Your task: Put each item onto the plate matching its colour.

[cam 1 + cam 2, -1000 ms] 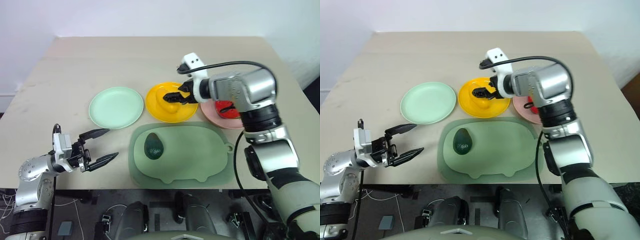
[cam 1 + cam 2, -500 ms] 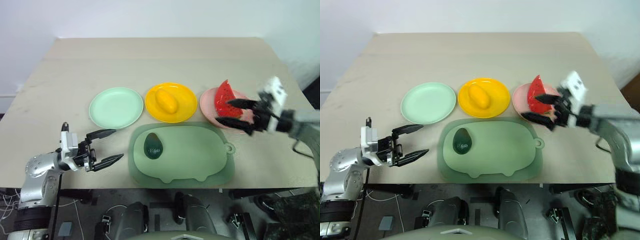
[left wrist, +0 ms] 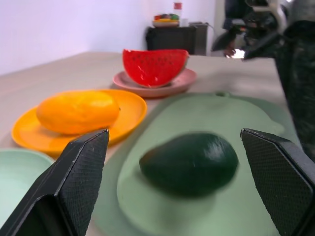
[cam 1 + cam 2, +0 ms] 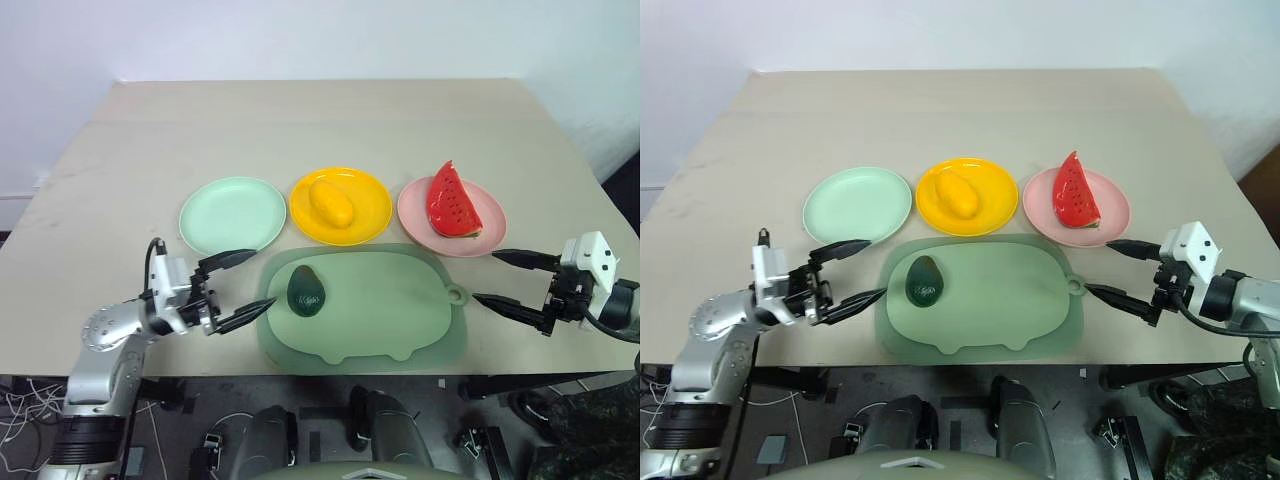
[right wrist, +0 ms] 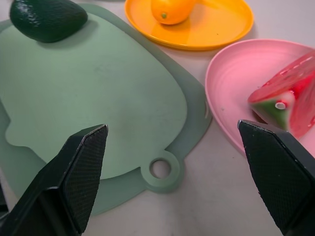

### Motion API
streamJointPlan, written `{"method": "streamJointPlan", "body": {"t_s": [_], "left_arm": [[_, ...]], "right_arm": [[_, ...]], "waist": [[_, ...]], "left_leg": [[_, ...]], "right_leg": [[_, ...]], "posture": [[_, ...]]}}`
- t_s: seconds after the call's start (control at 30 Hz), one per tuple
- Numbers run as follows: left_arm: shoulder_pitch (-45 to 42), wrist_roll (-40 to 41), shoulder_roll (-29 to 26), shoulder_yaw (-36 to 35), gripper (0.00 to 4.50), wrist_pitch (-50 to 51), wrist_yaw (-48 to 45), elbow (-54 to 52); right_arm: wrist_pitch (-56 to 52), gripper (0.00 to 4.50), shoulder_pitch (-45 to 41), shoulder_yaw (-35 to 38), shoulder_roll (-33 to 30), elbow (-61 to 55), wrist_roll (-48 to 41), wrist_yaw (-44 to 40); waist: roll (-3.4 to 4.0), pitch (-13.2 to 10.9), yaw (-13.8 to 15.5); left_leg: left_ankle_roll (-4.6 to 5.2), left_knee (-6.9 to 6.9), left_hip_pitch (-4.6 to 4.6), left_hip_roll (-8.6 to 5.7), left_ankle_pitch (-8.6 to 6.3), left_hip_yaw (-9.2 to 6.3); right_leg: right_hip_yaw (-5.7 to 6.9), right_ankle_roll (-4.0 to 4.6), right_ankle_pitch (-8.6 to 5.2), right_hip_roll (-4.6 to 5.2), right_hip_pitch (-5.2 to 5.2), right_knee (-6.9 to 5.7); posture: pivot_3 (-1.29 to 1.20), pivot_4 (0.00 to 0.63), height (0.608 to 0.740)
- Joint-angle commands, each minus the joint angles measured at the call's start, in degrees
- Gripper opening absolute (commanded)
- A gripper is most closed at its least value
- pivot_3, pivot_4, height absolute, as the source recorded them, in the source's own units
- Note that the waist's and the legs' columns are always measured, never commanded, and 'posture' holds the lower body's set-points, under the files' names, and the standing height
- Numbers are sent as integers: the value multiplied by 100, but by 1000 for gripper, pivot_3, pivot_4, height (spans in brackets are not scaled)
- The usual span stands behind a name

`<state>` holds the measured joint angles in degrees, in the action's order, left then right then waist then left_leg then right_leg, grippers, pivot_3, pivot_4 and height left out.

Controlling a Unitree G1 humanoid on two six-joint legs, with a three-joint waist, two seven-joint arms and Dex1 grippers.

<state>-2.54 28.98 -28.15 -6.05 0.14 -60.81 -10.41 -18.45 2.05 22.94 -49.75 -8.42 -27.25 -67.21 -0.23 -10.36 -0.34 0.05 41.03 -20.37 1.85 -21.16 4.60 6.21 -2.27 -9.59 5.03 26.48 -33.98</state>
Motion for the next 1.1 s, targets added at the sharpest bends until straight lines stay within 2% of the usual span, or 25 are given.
{"method": "streamJointPlan", "body": {"t_s": [0.03, 0.1, 0.23, 0.43, 0.63, 0.83, 1.1], "left_arm": [[49, -448, 181, 360, 4500, 588, 1007, -780], [108, -711, 355, 607, 4500, 1217, 1748, -1229], [42, -437, 727, 834, 4500, 2999, 3094, -2206], [-127, -428, 729, 1058, 4500, 4488, 3946, -2885], [-308, -1, 1081, 1034, 4500, 6020, 4625, -3296], [-457, -272, 1054, 1043, 4500, 6178, 4934, -2978], [-476, -715, 894, 1368, 4500, 5115, 4643, -2339]], "right_arm": [[-69, 4457, 9, -45, 75, -249, -78, 215], [-136, 4457, 12, -128, 127, -323, -92, 325], [-294, 4457, -5, -278, 236, -489, -166, 517], [-446, 4457, 39, -438, 372, -759, -259, 718], [-545, 4457, -9, -597, 482, -795, -314, 809], [-619, 4457, -218, -785, 557, -786, -365, 950], [-557, 4457, -310, -897, 671, -788, -336, 1099]], "waist": [[0, 0, 16], [-1, 0, 47], [-4, -2, 107], [-5, -2, 114], [-10, -2, 115], [-9, -1, 107], [-9, -2, 117]], "left_leg": [[0, 0, 2, 0, 0, 0], [0, 1, 3, -1, 0, 0], [0, 1, 4, -2, 0, 1], [0, 3, 3, -6, 0, -4], [0, 5, 4, -8, 1, -7], [0, 5, 5, -11, 1, -6], [-1, 8, 5, -12, 1, -6]], "right_leg": [[-1, 0, 0, 0, -2, 0], [-2, 0, 0, 0, -3, 0], [-6, -1, 0, -1, -2, -1], [-6, -1, -1, -3, -3, -2], [-6, -1, -1, -4, -8, -2], [-7, 1, -2, -9, -10, -3], [-6, 3, -1, -9, -9, -3]], "posture": [[0, 150, 733], [0, 150, 733], [0, 150, 733], [0, 150, 733], [0, 150, 733], [0, 150, 733], [0, 150, 733]]}}
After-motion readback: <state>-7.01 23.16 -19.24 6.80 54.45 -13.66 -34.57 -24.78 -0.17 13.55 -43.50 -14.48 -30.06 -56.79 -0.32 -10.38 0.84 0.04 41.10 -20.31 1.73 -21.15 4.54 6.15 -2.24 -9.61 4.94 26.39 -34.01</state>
